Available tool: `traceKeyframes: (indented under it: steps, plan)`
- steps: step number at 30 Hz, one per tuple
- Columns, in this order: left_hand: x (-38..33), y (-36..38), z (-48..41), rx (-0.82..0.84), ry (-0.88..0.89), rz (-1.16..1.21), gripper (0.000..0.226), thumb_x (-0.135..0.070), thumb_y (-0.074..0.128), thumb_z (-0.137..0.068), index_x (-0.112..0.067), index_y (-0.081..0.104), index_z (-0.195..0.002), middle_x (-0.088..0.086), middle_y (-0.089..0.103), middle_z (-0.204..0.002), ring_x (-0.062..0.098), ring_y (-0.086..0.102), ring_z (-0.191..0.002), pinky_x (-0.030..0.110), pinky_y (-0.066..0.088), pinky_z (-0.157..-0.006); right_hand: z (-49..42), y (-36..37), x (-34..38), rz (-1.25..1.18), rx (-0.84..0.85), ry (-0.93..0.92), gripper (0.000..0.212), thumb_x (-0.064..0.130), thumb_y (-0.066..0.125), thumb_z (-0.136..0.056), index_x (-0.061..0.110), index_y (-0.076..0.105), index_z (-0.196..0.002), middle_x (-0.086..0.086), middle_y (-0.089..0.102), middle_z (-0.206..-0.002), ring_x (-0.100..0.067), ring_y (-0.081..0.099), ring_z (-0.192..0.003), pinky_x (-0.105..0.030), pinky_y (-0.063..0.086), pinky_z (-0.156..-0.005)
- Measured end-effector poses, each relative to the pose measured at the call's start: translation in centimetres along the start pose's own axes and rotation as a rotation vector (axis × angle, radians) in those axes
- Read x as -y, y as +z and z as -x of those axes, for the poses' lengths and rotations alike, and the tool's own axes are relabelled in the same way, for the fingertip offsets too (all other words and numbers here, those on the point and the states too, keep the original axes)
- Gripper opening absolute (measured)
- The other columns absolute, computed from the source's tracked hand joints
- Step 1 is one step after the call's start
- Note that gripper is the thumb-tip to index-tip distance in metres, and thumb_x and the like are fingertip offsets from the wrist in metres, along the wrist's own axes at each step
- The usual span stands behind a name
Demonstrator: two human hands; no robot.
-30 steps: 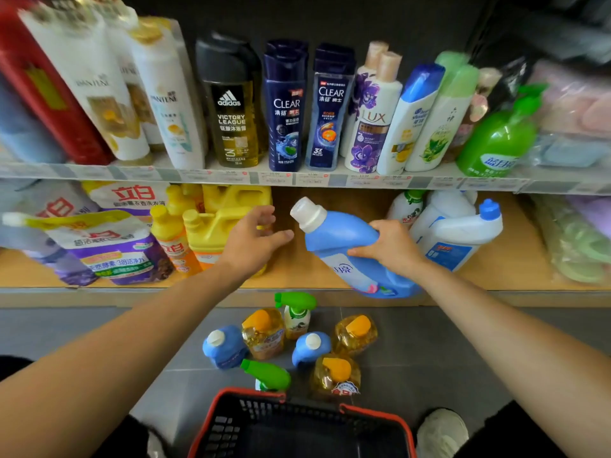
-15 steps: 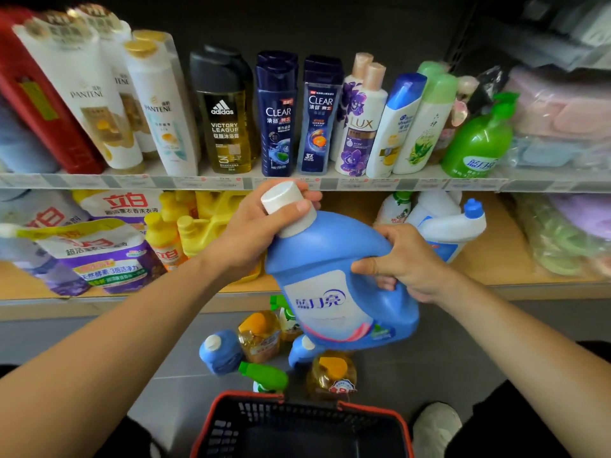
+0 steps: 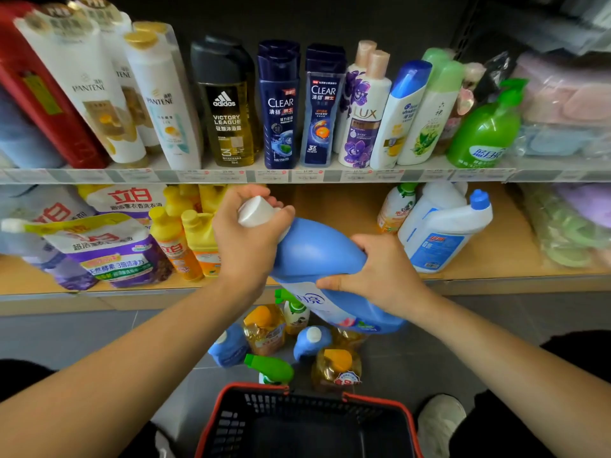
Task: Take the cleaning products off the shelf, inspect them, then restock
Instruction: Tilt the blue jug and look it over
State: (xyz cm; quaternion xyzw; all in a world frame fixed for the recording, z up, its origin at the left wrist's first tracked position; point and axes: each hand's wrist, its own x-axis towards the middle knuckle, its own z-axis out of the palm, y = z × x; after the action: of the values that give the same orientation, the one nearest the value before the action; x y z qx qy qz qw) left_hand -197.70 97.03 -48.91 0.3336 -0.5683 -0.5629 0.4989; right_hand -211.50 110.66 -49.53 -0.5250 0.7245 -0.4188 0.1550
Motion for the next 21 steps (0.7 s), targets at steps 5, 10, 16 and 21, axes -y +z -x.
traceKeyframes:
  steps: [5,10,16,21]
  plan:
    - [-0.5,0.0,-1.1,0.078,-0.062,0.009,0.014,-0.012,0.079,-0.082,-0.019,0.067,-0.085,0.024,0.069,-0.097,0.026,0.066,-0.087,0.053,0.056,-0.084,0.0,-0.5,0.0,-0.043,0.004,0.052,0.050,0.034,0.095,-0.060,0.022,0.047,-0.058,0.011,0.046,-0.049,-0.005,0.041,-0.048,-0.016,0.029,-0.045]
    - [-1.0,-0.2,-1.5,0.255,-0.120,0.047,0.014,-0.015,0.076,-0.077,-0.025,0.067,-0.081,0.010,0.070,-0.084,0.025,0.067,-0.089,0.042,0.054,-0.080,-0.4,-1.5,-1.5,-0.496,0.253,0.298,0.033,0.027,0.096,-0.058,0.021,0.064,-0.065,0.000,0.047,-0.045,-0.018,0.035,-0.035,-0.027,0.029,-0.041]
    - [-1.5,-1.0,-2.3,0.575,-0.297,0.279,0.024,-0.002,0.067,-0.070,-0.026,0.066,-0.066,-0.006,0.065,-0.070,0.016,0.071,-0.086,0.024,0.054,-0.073,-1.2,-2.5,-2.2,-0.687,0.523,0.413,0.020,0.022,0.087,-0.063,0.021,0.070,-0.075,0.004,0.048,-0.050,-0.010,0.032,-0.035,-0.019,0.030,-0.040]
    - [-1.0,-1.2,-2.2,0.546,-0.269,0.232,0.028,0.003,0.066,-0.068,-0.025,0.064,-0.065,-0.005,0.064,-0.071,0.017,0.071,-0.085,0.027,0.054,-0.073,-0.8,-2.6,-2.0,-0.657,0.506,0.412,0.028,0.022,0.088,-0.066,0.012,0.065,-0.078,0.002,0.048,-0.050,-0.010,0.032,-0.036,-0.020,0.030,-0.039]
